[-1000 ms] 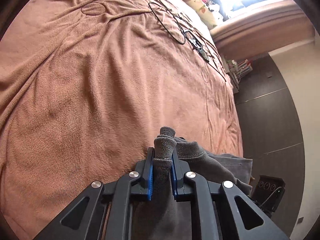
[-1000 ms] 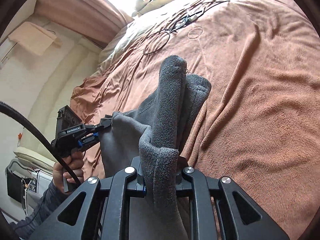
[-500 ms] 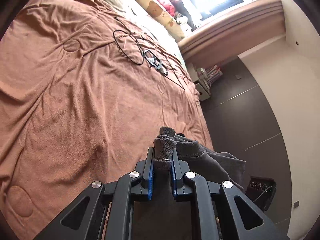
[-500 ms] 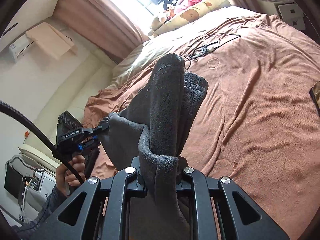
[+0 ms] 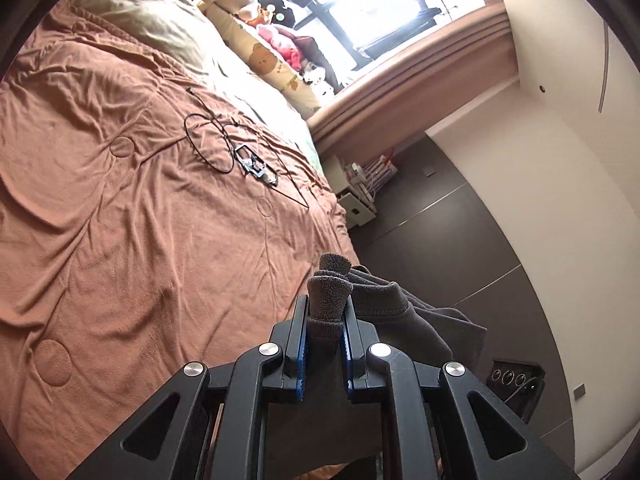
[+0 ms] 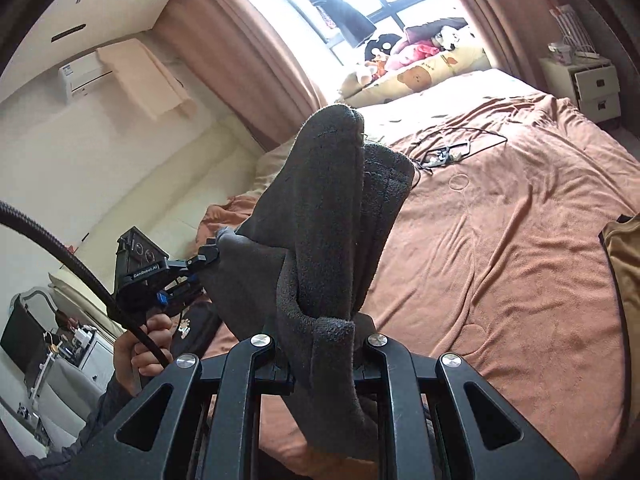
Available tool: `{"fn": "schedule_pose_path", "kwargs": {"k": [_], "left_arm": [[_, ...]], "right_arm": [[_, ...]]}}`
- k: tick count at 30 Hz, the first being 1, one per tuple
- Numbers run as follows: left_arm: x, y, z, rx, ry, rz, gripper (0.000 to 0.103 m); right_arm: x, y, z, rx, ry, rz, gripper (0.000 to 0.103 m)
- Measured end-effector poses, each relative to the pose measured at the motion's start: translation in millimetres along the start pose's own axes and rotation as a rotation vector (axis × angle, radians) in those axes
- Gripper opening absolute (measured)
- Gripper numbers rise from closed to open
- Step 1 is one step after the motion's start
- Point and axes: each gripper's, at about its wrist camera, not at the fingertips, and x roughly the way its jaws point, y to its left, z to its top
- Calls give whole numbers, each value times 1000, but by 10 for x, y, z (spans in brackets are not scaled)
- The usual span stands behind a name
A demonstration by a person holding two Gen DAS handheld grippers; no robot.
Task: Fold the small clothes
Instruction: 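Lift the folded grey shirt with both grippers and carry it toward the black shirt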
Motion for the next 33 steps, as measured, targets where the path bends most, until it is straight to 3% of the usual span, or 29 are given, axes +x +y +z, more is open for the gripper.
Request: {"fn": "schedule_pose_path", "kwargs": {"k": [9,16,25,33], "left_arm": [[-870,-425,-165,49,-100,-60,14],[-1674,-643,-275,83,-185,-70,14],[-2699,-689,-495,103,-308,-74,14],[-3565,-540,-706,82,-411,-61,14]], "right_arm": [[-645,823,-155,-106,-59,11,12],[-902,1458,-343,-177,-73,51,12],[-916,2079,-595,-257,-68,112,12],[-625,2461,-692,-296,-37,167,12]]}}
